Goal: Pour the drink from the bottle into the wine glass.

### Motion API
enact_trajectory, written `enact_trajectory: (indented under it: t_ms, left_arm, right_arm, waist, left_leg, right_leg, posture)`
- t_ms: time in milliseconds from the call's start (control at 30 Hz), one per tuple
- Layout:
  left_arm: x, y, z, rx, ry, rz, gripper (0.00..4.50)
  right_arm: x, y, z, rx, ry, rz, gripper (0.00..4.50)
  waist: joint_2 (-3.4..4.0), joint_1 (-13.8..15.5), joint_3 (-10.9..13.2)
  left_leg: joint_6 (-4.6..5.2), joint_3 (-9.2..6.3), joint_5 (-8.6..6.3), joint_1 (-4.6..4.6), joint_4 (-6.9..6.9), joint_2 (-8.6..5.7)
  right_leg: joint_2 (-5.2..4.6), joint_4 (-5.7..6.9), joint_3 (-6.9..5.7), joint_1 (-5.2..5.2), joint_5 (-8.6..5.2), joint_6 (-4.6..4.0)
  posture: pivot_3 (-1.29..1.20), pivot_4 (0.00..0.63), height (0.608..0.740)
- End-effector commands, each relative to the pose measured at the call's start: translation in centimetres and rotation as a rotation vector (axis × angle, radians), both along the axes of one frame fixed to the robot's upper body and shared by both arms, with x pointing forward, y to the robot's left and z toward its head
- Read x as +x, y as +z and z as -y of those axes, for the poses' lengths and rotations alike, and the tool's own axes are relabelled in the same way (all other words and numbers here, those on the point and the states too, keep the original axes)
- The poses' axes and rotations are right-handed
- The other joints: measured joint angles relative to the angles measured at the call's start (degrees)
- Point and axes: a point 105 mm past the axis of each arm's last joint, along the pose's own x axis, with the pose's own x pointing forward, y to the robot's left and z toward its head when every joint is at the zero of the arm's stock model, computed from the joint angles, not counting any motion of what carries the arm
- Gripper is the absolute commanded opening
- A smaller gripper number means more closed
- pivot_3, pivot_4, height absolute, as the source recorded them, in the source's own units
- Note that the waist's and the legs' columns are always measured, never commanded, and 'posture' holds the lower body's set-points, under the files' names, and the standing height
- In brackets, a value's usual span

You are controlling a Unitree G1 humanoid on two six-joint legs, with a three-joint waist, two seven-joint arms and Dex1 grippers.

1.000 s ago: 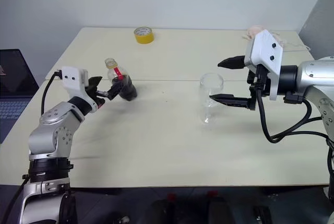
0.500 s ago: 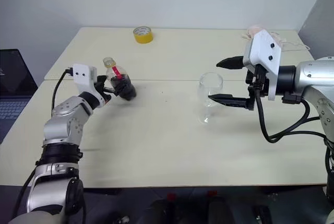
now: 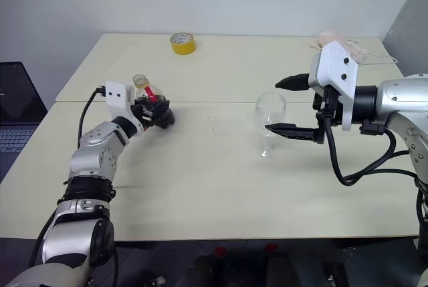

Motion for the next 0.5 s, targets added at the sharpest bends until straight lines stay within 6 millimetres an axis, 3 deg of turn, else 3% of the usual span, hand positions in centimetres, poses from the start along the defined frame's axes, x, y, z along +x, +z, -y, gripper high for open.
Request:
enact_trajectory:
  t_ms: [33,433,500]
  left_arm:
    - [-0.26,1.61,-0.41,0.019,0.006,0.062,3.33]
    - [-0.28,2.10,0.41,0.018,-0.013,0.078,3.33]
    - [-0.20,2.05,0.49,0.012,-0.013,0.075,3.01]
  right_arm:
    - [-0.38,1.00,0.15,-0.001,-0.008,0.056,4.50]
    - [0.10,1.25,0.94,0.006,-0.043,0.069,4.50]
    - [0.06,1.21,0.97,0.005,-0.046,0.068,4.50]
  waist:
    - [0.00,0.00,0.00]
    - [0.00,-0.05,0.00]
    - [0.00,-0.05,0.00]
  left_leg:
    - [0.00,0.00,0.00,0.00,0.00,0.00]
    - [0.00,-0.02,0.00,-0.04,0.03,0.00]
    - [0.00,-0.02,0.00,-0.04,0.03,0.00]
  right_leg:
    - [0.00,0.00,0.00,0.00,0.00,0.00]
    - [0.00,0.01,-0.03,-0.02,0.00,0.00]
    - [0.00,0.01,-0.02,-0.02,0.00,0.00]
  posture:
    - [0.00,0.150,0.740]
    - [0.00,0.150,0.740]
    - [0.00,0.150,0.740]
